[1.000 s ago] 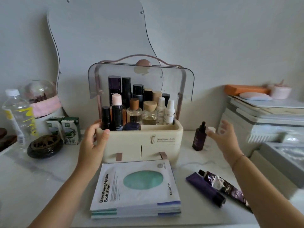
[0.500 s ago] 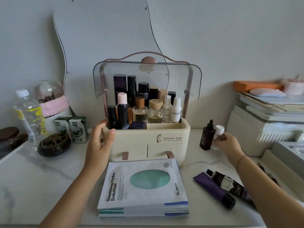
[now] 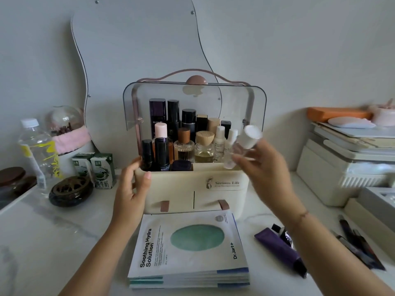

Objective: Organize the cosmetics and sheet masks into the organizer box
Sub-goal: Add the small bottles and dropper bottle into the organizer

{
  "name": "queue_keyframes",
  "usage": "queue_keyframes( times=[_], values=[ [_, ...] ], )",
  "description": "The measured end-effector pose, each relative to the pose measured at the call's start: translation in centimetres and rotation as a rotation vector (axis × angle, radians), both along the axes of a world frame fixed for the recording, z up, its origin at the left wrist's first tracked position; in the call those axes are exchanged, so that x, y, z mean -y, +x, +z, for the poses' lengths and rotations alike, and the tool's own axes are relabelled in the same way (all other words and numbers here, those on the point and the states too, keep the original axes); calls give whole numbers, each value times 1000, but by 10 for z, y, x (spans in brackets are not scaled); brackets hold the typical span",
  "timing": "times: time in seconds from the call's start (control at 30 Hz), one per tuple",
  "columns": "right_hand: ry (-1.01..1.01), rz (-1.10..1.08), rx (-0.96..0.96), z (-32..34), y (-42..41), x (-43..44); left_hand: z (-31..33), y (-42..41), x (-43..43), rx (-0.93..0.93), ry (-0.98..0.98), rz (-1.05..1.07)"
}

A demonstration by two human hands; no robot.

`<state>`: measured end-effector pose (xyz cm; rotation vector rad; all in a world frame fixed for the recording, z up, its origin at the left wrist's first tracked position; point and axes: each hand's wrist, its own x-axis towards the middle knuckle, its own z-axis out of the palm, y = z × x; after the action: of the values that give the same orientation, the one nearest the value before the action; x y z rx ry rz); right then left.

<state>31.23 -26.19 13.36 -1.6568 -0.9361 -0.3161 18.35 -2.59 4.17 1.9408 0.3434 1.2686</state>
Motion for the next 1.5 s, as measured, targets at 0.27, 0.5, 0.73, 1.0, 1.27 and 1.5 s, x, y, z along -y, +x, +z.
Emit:
queue_keyframes(
  times=[0.27,0.5,0.73,1.0,1.27,1.5],
  values=[
    [-438,-67,36,-1,12,-49,-4,-1,-5,-44,-2,-1],
    [-496,-23,63,3,12,-41,-5,0,-5,-23,2,-8],
    [69,-617,-33,-32,75,27,-7,0,-6,-17,12,-16],
    [-258,-522,-432,-95,141,32,-4,0,-4,-18,12,3],
    [-127,-519,-202,-68,93,39,-2,0,-2,-13,24,10],
    [160,-188,61,-11,3,38,-3,1,-1,-16,41,34]
  ],
)
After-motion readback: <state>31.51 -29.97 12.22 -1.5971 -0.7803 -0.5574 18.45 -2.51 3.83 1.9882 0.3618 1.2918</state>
